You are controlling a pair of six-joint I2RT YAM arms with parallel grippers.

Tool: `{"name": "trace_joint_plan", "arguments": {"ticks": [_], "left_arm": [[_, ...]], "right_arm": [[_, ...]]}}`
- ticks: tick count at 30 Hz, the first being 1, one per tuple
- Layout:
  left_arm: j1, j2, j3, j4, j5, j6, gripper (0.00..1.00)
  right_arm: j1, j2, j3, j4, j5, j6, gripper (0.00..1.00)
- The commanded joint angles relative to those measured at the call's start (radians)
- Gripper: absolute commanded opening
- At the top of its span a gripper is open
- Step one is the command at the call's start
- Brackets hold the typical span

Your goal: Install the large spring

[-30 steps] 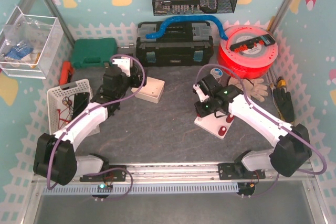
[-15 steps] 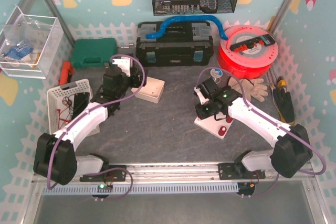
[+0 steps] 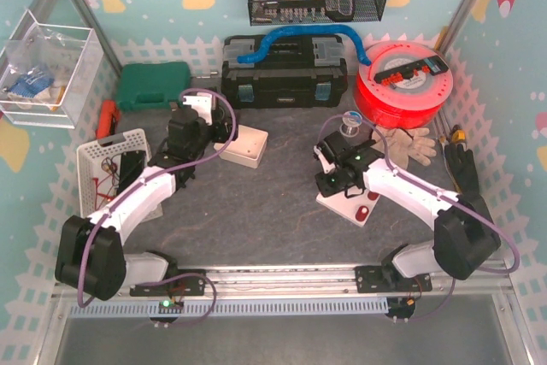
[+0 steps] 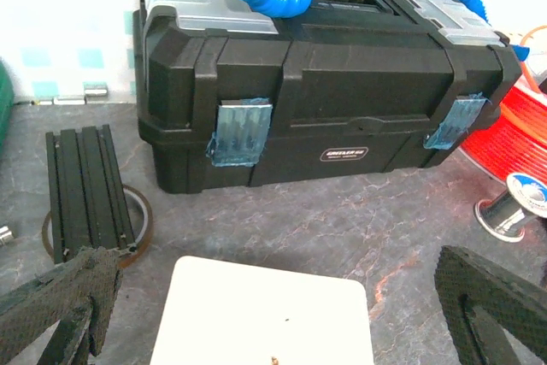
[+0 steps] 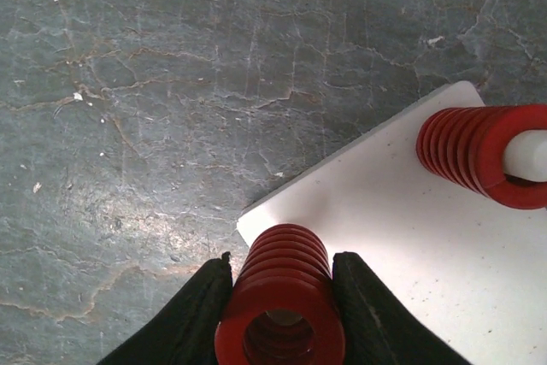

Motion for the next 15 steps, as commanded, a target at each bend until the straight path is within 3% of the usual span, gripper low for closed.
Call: {"name": "trace_joint_plan", "arguments": {"ticks": [1, 9, 12, 15], "left_arm": [[0.006, -0.001, 0.012, -0.005, -0.012, -0.011, 0.99], [0.007, -0.054, -0.052, 0.095, -0.041, -0.051, 0.99], [0.009, -0.069, -0.074, 0.138, -0.067, -0.051, 0.99], [0.012, -0.065, -0.084, 0.165, -0.093, -0.014, 0.99]], "right_arm": [[0.006, 0.012, 0.015, 0.031, 0.009, 0.020, 0.38], [0.005, -0.019, 0.108, -0.008, 0.042, 0.037, 0.60], [-0.002, -0.037, 0.181, -0.004, 0.119, 0.033, 0.74], [-0.031, -0.039, 0.249, 0.026, 0.251, 0.009, 0.95]]}}
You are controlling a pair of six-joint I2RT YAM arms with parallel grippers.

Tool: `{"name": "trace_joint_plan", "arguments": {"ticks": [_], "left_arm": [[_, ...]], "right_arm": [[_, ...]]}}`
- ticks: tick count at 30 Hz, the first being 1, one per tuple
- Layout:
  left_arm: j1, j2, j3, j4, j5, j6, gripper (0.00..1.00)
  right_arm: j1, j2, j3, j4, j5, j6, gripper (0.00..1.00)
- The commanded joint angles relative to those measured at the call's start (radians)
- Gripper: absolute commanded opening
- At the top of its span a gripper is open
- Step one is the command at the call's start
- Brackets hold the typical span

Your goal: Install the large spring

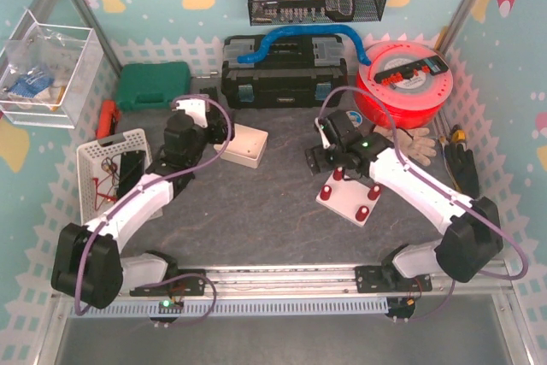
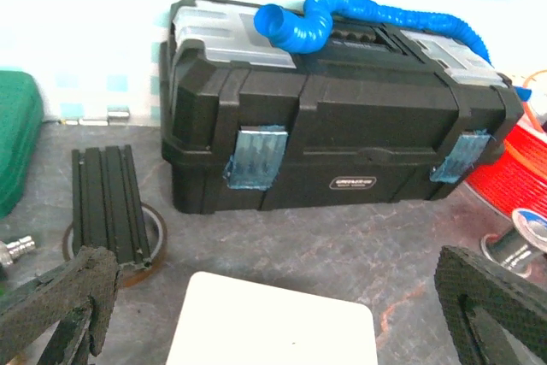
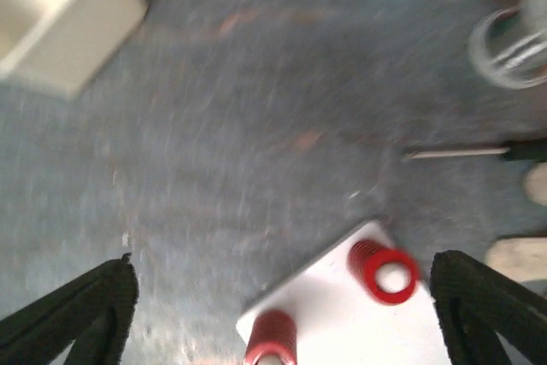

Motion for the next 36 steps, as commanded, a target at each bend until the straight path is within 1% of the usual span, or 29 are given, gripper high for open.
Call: {"name": "trace_joint_plan", "arguments": {"ticks": [1, 3, 5, 7, 9, 10, 15, 18, 21, 25, 27, 29, 30, 31, 32, 33, 36], "left_arm": [[0.012, -0.008, -0.016, 0.084, -0.065, 0.031, 0.99], [0.016, 0.007, -0.023, 0.104, -0.090, 0.062, 0.99], [0.024, 0.017, -0.055, 0.155, -0.115, 0.107, 0.99], [0.033, 0.024, -0.100, 0.235, -0.197, 0.111, 0.99], [0.060, 0.036, -0.134, 0.296, -0.231, 0.111, 0.99], [0.074, 0.044, -0.144, 0.317, -0.234, 0.117, 0.99], [0.143, 0.091, -0.208, 0.404, -0.214, 0.177, 0.99], [0.184, 0.128, -0.251, 0.448, -0.241, 0.166, 0.99], [0.220, 0.163, -0.274, 0.479, -0.216, 0.165, 0.99], [0.253, 0.199, -0.323, 0.565, -0.190, 0.168, 0.99], [0.262, 0.221, -0.336, 0.602, -0.181, 0.167, 0.99], [0.267, 0.249, -0.343, 0.647, -0.165, 0.170, 0.99], [0.268, 0.258, -0.328, 0.631, -0.148, 0.164, 0.99], [0.270, 0.274, -0.323, 0.648, -0.135, 0.162, 0.99], [0.271, 0.288, -0.326, 0.675, -0.084, 0.173, 0.99], [0.270, 0.302, -0.319, 0.675, -0.064, 0.179, 0.99], [0.270, 0.319, -0.290, 0.641, -0.070, 0.177, 0.99]], "right_arm": [[-0.041, -0.034, 0.087, 0.053, 0.216, -0.016, 0.98], [-0.075, -0.044, 0.063, 0.134, 0.356, 0.029, 0.99], [-0.126, -0.062, 0.000, 0.261, 0.460, 0.059, 0.99], [-0.165, -0.085, -0.086, 0.433, 0.521, 0.013, 0.99], [-0.200, -0.096, -0.165, 0.614, 0.576, -0.051, 0.99], [-0.221, -0.094, -0.199, 0.676, 0.585, -0.082, 0.99], [-0.338, -0.013, -0.280, 0.819, 0.531, -0.153, 0.99], [-0.411, -0.005, -0.365, 0.951, 0.452, -0.173, 0.99], [-0.462, -0.006, -0.457, 1.095, 0.382, -0.250, 0.99], [-0.500, 0.007, -0.546, 1.218, 0.313, -0.345, 0.99], [-0.525, 0.022, -0.582, 1.277, 0.260, -0.349, 0.99], [-0.548, 0.043, -0.609, 1.352, 0.175, -0.359, 0.99], [-0.553, 0.057, -0.615, 1.386, 0.149, -0.370, 0.99], [-0.555, 0.073, -0.621, 1.421, 0.140, -0.372, 0.99], [-0.557, 0.091, -0.625, 1.452, 0.128, -0.372, 0.99], [-0.561, 0.107, -0.628, 1.487, 0.111, -0.375, 0.99], [-0.571, 0.151, -0.638, 1.557, 0.087, -0.368, 0.99]]}}
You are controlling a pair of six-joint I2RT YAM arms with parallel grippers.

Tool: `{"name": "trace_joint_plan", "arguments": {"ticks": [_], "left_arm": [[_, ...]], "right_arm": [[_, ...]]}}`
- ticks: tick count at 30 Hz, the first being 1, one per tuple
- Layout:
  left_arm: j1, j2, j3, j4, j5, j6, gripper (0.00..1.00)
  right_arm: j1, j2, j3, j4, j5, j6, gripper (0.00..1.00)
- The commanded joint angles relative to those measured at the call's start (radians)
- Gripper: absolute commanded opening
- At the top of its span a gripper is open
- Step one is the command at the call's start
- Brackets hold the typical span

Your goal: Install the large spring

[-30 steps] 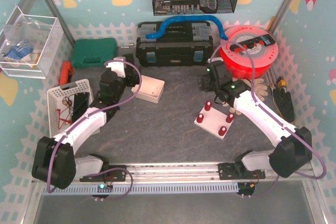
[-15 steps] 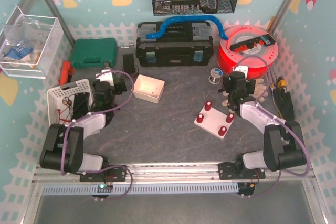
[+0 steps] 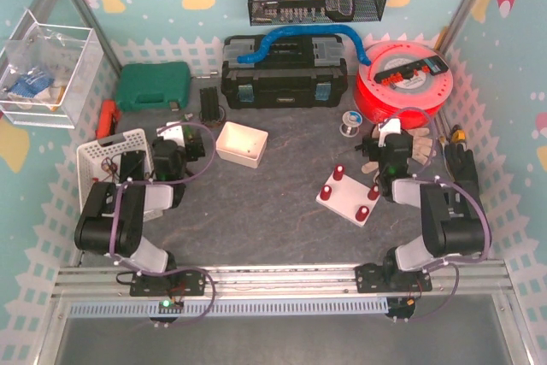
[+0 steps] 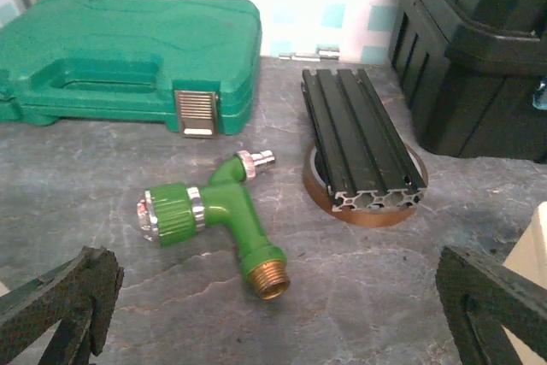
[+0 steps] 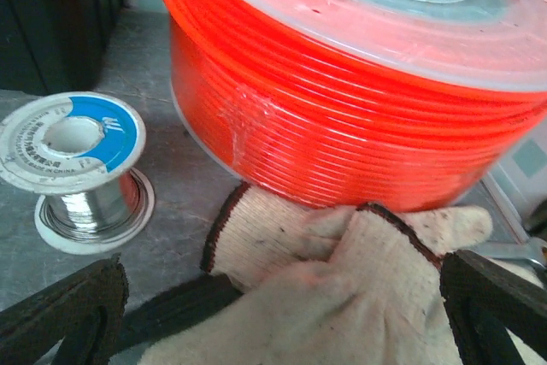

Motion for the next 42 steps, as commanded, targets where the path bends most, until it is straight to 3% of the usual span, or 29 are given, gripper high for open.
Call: {"name": "trace_joint_plan", "arguments": {"ticks": [1, 12, 15, 17, 19, 20, 22, 24, 42], "left_arm": [[0.007, 0.020, 0.034, 0.039, 0.058, 0.011, 0.99], [0.009, -0.031, -0.090, 0.215, 0.049, 0.003, 0.99], [0.009, -0.039, -0.124, 0.267, 0.045, 0.000, 0.99], [0.009, -0.043, -0.168, 0.344, 0.035, -0.007, 0.99], [0.014, -0.027, -0.208, 0.433, 0.040, -0.010, 0.99], [0.014, -0.005, -0.224, 0.488, 0.043, -0.003, 0.99], [0.014, -0.016, -0.216, 0.448, 0.049, -0.008, 0.99], [0.014, -0.004, -0.223, 0.481, 0.046, -0.004, 0.99], [0.014, -0.012, -0.222, 0.468, 0.048, -0.006, 0.99]], "right_arm": [[-0.015, 0.053, -0.025, 0.196, -0.084, -0.016, 0.99], [-0.036, 0.020, -0.122, 0.337, -0.170, -0.030, 0.99], [-0.036, 0.002, -0.209, 0.477, -0.129, -0.013, 0.99], [-0.035, 0.050, -0.300, 0.690, -0.058, 0.003, 0.99], [-0.034, 0.022, -0.284, 0.606, -0.032, 0.031, 0.99], [-0.032, 0.043, -0.292, 0.664, -0.021, 0.020, 0.99], [-0.031, 0.024, -0.280, 0.603, -0.022, 0.028, 0.99], [-0.031, 0.041, -0.289, 0.663, -0.021, 0.018, 0.99], [-0.030, 0.031, -0.288, 0.634, -0.021, 0.020, 0.99]]}}
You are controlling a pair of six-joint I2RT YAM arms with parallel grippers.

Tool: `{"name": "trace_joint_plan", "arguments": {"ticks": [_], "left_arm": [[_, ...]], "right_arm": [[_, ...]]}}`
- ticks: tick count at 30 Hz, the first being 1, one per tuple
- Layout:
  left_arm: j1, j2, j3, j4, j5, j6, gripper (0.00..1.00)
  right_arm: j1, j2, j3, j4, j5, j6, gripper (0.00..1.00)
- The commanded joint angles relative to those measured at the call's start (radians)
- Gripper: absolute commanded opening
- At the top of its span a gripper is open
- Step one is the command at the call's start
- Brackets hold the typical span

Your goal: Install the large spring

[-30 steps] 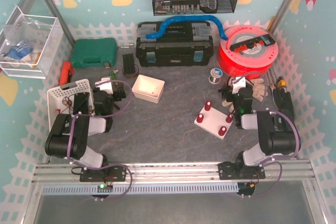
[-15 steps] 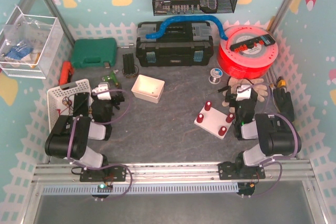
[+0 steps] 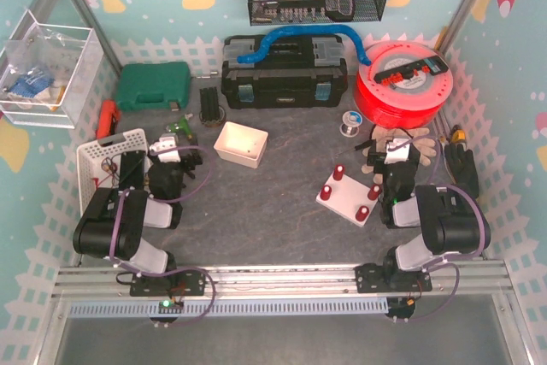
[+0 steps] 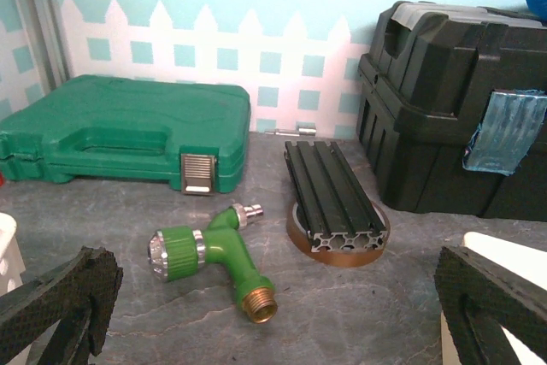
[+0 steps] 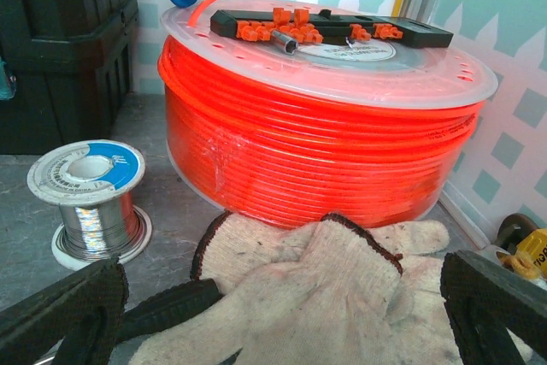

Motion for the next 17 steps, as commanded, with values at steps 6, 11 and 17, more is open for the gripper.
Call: {"name": "trace_joint_plan", "arguments": {"ticks": [6, 11, 17], "left_arm": [[0.007, 0.004, -0.006, 0.039, 0.000, -0.006, 0.99], [0.007, 0.004, -0.004, 0.035, 0.000, -0.006, 0.99], [0.008, 0.002, -0.006, 0.036, 0.000, -0.006, 0.99]], "right_arm": [[0.000, -0.006, 0.003, 0.038, 0.018, 0.009, 0.99], [0.000, -0.005, 0.002, 0.039, 0.018, 0.009, 0.99], [0.000, -0.005, 0.003, 0.038, 0.018, 0.009, 0.99]]}}
